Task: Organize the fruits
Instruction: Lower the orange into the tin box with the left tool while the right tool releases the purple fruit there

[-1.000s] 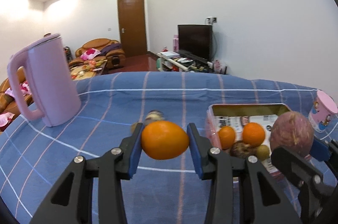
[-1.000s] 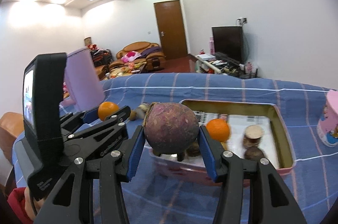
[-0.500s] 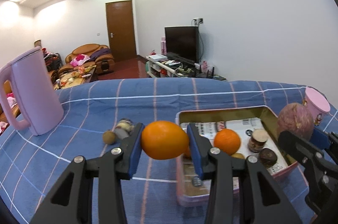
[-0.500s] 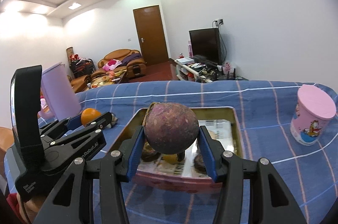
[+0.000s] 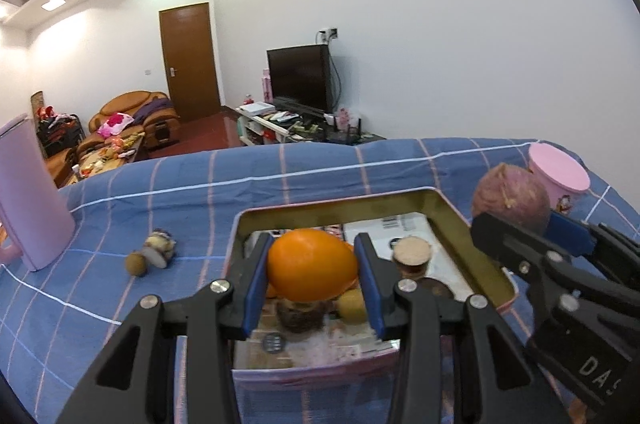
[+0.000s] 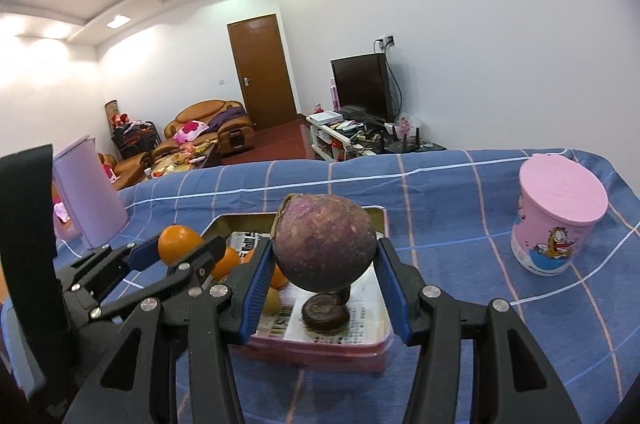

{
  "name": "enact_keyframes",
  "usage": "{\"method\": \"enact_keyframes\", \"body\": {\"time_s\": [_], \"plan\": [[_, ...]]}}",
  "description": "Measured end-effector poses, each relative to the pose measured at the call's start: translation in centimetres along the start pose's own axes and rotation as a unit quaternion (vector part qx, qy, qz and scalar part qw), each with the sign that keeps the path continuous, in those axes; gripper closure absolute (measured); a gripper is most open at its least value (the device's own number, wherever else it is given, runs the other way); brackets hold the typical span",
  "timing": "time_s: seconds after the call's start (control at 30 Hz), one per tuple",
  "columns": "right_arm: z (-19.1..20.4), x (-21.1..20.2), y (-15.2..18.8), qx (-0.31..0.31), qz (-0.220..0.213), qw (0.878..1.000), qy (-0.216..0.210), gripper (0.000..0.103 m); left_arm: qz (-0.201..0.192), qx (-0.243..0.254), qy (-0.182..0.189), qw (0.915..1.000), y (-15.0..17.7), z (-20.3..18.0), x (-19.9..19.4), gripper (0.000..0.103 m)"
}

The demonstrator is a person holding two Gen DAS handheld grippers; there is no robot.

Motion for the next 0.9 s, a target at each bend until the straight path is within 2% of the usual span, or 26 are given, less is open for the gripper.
{"method": "enact_keyframes", "body": {"time_s": [0.17, 0.33, 0.57, 0.7, 0.8, 0.9], "plan": [[-0.9, -0.3, -0.3, 0.008, -0.003, 1.0, 0.012, 0.05, 0.018, -0.009, 0.024, 0.9995, -0.3, -1.1, 0.9, 0.06], [-2.3, -0.6, -0.6, 0.022, -0.01, 0.999, 0.027, 0.05, 0.018, 0.013, 0.036, 0.9991, -1.3, -3.0, 1.8, 0.06], [-3.9, -0.4, -0.8, 0.043, -0.008, 0.998, 0.045, 0.05, 0.022, 0.009, 0.045, 0.9987, -1.6, -2.4, 2.6, 0.06], [-3.6, 0.4, -0.4, 0.032, 0.001, 0.998, 0.057, 0.05, 0.016, 0.022, 0.03, 0.9992, -1.6, -1.7, 2.7, 0.06], [-3.5, 0.9, -0.3, 0.03, 0.003, 0.998, 0.061, 0.05, 0.019, 0.002, 0.028, 0.9994, -1.9, -0.2, 3.0, 0.06], [-3.3, 1.2, -0.2, 0.028, 0.006, 0.997, 0.066, 0.05, 0.023, -0.007, 0.008, 0.9997, -1.9, 1.1, 3.5, 0.06]]}}
Point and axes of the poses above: each gripper's, at about its wrist camera, not at the fingertips, and x roughly the way its jaws point, z to its left, y to its underside, the point moved 4 cm from there along x, roughly the way its jaws point
